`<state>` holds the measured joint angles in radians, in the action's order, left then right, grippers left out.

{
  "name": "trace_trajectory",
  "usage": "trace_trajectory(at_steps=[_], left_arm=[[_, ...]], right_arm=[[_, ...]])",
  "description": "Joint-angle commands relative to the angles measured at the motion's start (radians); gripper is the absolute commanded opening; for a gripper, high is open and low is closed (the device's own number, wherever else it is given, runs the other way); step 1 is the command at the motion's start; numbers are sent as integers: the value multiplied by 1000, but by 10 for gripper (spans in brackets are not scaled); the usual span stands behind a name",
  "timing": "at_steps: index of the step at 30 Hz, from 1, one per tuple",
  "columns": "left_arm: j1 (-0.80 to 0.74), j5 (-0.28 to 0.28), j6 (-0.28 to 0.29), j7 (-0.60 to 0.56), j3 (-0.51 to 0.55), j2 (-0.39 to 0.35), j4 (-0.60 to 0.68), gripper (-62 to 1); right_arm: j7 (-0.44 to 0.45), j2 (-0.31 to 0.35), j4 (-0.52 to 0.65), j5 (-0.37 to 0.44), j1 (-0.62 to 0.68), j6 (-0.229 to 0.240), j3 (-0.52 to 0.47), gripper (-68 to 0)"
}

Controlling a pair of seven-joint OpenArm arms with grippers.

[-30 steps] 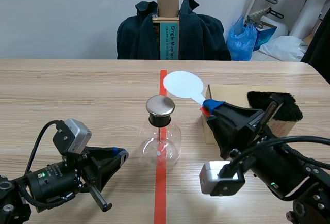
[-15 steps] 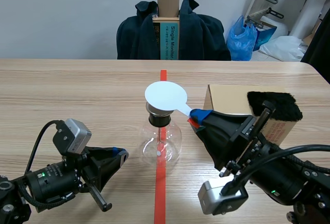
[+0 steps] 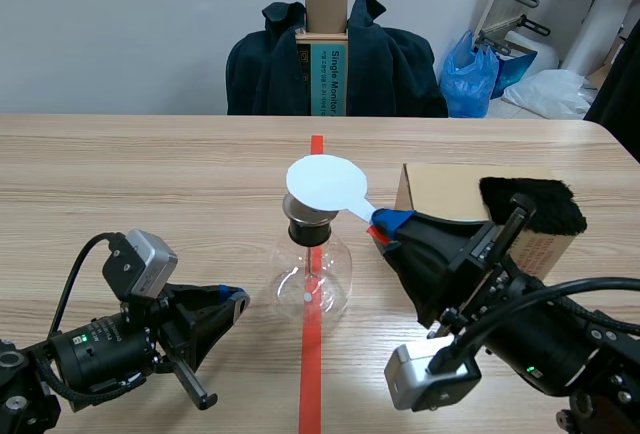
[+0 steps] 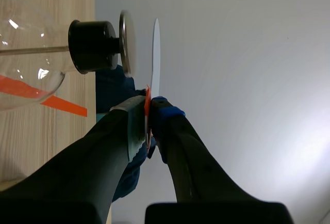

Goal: Do the electroscope experiment.
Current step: 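Move the plate toward and away from the electroscope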

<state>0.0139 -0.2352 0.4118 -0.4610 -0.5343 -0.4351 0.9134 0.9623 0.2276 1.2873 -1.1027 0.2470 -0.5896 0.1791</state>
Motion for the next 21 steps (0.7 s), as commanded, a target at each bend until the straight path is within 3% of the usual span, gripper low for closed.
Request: trace_trajectory(at_steps=[1,15,21], left_arm=[[6,-7,1,-14,7,2,23,-582],[6,-7,1,-14,7,2,23,-582],[5,-7,1,-14,7,2,23,-582]], right_arm=[[-25,13,24,14,-14,-8,-6,-669],[-399,13,24,14,-15,-9,-8,-669],[-489,14,24,14,-15,-12,-11,-669]])
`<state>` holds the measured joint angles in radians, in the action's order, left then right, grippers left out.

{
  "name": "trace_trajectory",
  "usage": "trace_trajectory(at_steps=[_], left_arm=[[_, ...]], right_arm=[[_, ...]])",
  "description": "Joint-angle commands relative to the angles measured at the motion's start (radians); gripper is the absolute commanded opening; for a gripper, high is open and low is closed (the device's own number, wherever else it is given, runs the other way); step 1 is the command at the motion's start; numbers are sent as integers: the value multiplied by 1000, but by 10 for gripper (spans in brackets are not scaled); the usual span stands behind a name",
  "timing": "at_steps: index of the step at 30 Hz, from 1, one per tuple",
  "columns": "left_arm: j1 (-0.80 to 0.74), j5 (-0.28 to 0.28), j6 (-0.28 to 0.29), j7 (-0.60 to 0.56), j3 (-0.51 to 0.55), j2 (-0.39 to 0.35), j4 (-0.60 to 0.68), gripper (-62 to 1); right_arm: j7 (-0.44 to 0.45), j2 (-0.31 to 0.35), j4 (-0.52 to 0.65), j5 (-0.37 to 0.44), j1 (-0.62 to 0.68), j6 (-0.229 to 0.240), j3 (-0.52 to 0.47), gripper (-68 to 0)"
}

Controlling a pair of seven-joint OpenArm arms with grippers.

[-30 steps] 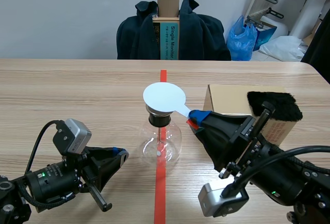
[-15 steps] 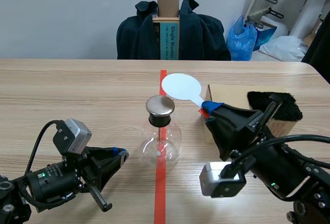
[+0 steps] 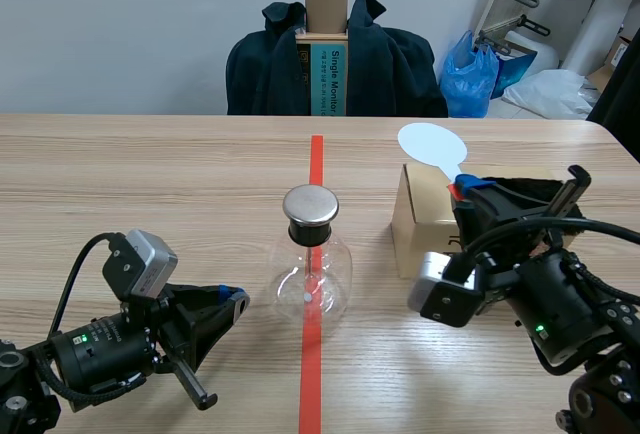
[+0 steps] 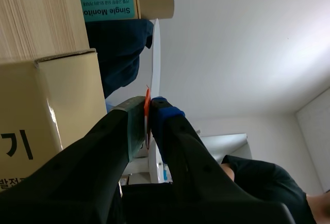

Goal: Do the electroscope experiment.
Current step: 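Move the plate toward and away from the electroscope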

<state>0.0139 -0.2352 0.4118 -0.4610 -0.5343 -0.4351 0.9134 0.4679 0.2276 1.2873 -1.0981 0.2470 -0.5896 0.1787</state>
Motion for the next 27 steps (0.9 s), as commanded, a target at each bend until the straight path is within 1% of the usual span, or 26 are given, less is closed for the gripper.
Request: trace_trajectory(at_steps=[1,5,8,20,27], left_arm=[[5,-7,1,-14,7,2,23,-582],[5,-7,1,-14,7,2,23,-582],[5,-7,1,-14,7,2,23,-582],[5,-7,1,-14,7,2,23,-582],[5,-7,1,-15,7,2,23,-582]], right_arm=[[5,14,24,10,-15,-12,-10,-669],[16,13,24,9,-15,-12,-10,-669],[55,13,24,9,-15,-12,-10,-669],[325,13,24,8,-18,-16,-10,-669],[447,13,24,9,-18,-16,-9,-669]])
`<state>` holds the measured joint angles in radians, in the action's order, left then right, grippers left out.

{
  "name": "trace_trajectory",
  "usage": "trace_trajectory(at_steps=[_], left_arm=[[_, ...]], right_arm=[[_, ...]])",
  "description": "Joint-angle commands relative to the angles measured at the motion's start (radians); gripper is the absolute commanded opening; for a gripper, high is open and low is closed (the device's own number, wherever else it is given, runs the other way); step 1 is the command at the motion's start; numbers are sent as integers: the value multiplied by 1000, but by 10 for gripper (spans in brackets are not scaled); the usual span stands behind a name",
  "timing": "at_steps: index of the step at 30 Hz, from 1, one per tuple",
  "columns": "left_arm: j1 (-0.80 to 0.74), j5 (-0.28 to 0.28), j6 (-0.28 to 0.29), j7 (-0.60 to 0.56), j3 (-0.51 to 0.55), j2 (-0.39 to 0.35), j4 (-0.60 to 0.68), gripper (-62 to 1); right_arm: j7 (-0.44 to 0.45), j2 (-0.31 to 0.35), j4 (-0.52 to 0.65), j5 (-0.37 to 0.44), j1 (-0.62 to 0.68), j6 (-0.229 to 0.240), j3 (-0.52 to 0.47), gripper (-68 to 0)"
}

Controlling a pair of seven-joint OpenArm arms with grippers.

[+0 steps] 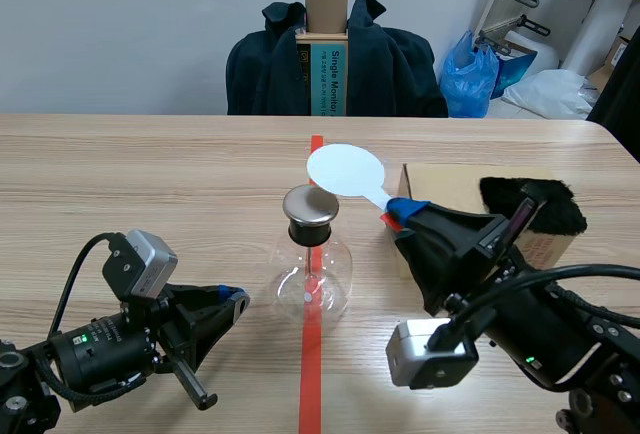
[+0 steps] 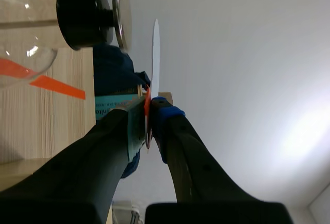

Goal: Do the electroscope experiment.
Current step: 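Move the plate toward and away from the electroscope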

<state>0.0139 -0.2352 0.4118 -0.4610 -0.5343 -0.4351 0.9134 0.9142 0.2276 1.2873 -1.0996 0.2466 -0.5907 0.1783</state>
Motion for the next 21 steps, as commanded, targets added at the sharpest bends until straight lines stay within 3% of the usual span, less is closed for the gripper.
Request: trace_trajectory(at_steps=[1,21], left_arm=[[5,-7,1,-15,7,2,23,-582],[5,-7,1,-21,7,2,23,-582]], right_arm=[[15,13,24,10,-17,-14,-9,-669],[125,13,24,10,-17,-14,-9,-669]])
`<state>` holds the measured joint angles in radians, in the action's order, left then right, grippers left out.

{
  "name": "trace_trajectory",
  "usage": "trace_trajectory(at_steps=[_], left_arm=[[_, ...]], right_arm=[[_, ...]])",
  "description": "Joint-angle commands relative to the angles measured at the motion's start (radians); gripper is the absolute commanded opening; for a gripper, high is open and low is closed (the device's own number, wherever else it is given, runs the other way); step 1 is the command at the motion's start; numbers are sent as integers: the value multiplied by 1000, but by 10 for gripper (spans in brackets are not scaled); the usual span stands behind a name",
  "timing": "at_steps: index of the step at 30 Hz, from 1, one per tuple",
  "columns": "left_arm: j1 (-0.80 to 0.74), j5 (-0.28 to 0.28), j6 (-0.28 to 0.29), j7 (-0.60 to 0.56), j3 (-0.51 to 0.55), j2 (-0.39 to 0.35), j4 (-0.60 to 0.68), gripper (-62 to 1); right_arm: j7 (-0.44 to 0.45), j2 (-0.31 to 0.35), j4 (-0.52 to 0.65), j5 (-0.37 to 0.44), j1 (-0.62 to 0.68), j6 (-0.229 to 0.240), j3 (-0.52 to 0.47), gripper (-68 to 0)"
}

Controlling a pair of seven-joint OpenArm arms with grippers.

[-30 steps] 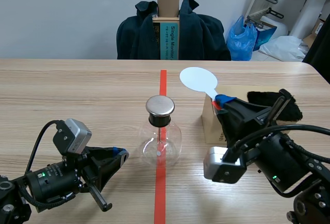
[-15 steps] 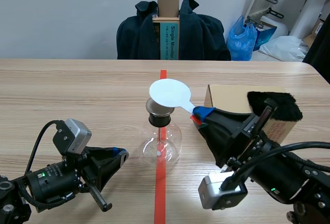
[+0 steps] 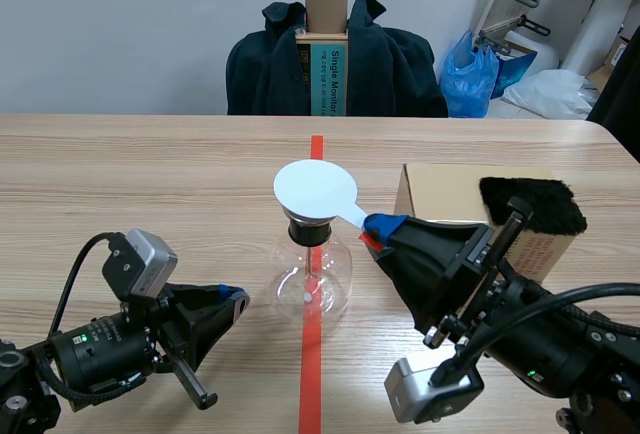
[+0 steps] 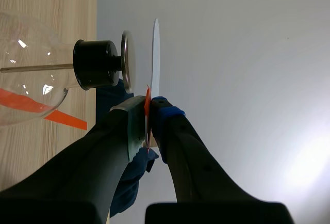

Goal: Do the electroscope experiment.
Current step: 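Move the plate toward and away from the electroscope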

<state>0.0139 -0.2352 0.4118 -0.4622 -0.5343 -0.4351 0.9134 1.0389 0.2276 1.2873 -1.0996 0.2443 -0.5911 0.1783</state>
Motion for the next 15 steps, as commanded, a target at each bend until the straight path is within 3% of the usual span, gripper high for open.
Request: trace_trajectory(at_steps=[1,8,15], left_arm=[[5,-7,1,-20,7,2,23,-582],[0,-7,1,-20,7,1,23,-582],[0,-7,1,-21,7,-1,23,-582]], right_arm=[[0,13,24,10,-14,-13,-9,-669],[-24,13,24,11,-14,-14,-9,-669],[-204,13,24,11,-14,-14,-9,-669]])
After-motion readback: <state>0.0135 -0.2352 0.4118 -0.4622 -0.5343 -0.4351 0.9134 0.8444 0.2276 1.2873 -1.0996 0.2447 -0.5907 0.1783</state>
